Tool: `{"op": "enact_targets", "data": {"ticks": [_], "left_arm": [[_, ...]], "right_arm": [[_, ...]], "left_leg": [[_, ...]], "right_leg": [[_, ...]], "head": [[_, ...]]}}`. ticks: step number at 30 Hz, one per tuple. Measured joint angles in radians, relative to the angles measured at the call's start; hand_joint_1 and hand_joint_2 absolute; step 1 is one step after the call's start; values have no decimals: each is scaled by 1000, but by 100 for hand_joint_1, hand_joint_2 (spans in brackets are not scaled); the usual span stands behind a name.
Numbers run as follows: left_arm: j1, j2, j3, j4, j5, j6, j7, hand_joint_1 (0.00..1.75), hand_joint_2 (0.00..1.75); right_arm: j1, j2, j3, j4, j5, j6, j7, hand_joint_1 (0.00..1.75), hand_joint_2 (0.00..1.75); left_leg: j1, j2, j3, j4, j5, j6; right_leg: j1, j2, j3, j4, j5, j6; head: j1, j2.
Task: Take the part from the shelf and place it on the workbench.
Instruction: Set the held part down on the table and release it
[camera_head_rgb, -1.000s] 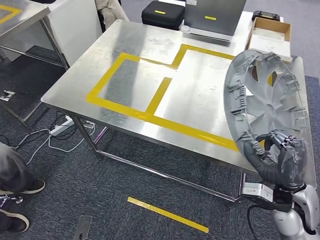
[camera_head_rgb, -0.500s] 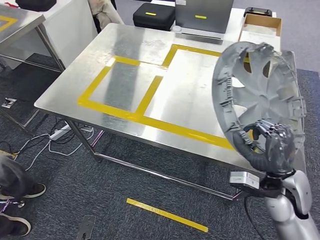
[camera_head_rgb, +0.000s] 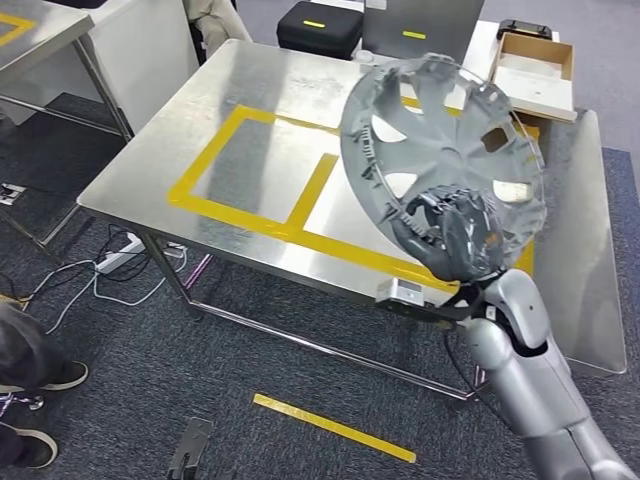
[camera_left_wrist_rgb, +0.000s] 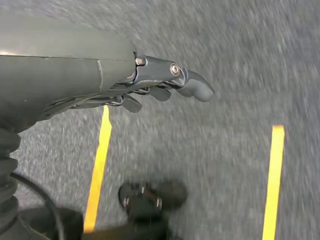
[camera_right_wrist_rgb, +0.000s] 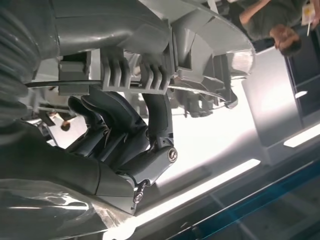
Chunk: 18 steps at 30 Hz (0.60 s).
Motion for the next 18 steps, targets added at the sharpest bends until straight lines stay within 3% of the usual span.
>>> {"op": "enact_targets", "data": {"ticks": [1, 2, 3, 5, 6, 8, 11, 13, 16, 17, 18], "left_arm": [[0, -2, -5, 0, -1, -7, 3, 0, 175], [0, -3, -9, 0, -1, -12, 4, 0, 175], [0, -5, -12, 0, -1, -16, 4, 0, 175], [0, -7, -17, 0, -1, -22, 3, 0, 175], [-1, -7, -19, 0, -1, -24, 3, 0, 175], [-1, -7, -20, 0, 0, -28, 3, 0, 175], [-1, -6, -20, 0, 4, -52, 4, 0, 175], [-2, -6, -20, 0, 10, -66, 3, 0, 175], [2, -5, -20, 0, 15, -67, 0, 0, 175], [4, -3, -20, 0, 17, -64, -1, 0, 175], [7, -1, -20, 0, 20, -59, -1, 0, 175]], "right_arm": [[-34, 14, 22, 46, 20, -2, 9, 175, 175], [-68, 29, 43, 93, 39, -5, 18, 175, 175], [-101, 44, 62, 140, 57, -8, 27, 175, 175], [-171, 76, 96, 233, 91, -12, 47, 175, 175], [-206, 93, 112, 280, 111, -12, 59, 175, 175], [-273, 126, 147, 380, 170, -9, 100, 175, 175], [-359, 167, 199, 532, 270, 7, 191, 175, 175], [-404, 189, 221, 625, 296, 31, 241, 175, 175], [-439, 205, 237, 737, 303, 72, 282, 175, 175], [-442, 206, 240, 766, 302, 88, 294, 175, 175], [-444, 206, 242, 792, 300, 111, 307, 175, 175]], "left_leg": [[0, 1, 0, 0, 0, 0], [0, 1, 0, 1, 0, 0], [0, 0, 1, 2, -1, 0], [0, -4, 2, 5, -3, -3], [-2, -5, 0, 8, -4, -7], [-5, -6, -8, 12, -3, -16], [-3, -6, -16, 19, -7, -30], [-1, -5, -40, 74, -42, -42], [5, -5, -126, 258, -120, -54], [7, -5, -143, 290, -121, -56], [9, -5, -143, 285, -103, -57]], "right_leg": [[0, 0, -27, 53, -13, 2], [0, 0, -39, 72, -7, 2], [0, 0, -29, 47, 20, 1], [0, 0, 27, -79, 92, -5], [2, 0, 57, -141, 115, -9], [5, 1, 84, -198, 120, -19], [4, 2, 87, -209, 120, -34], [0, 0, 91, -213, 123, -44], [0, -2, 92, -213, 122, -50], [0, -2, 93, -212, 121, -50], [0, -1, 94, -212, 120, -49]], "head": [[0, 0], [0, 0], [0, 0], [0, 0], [0, 0], [-1, 0], [-1, 0], [-5, 0], [-8, 0], [-8, 0], [-8, 0]]}}
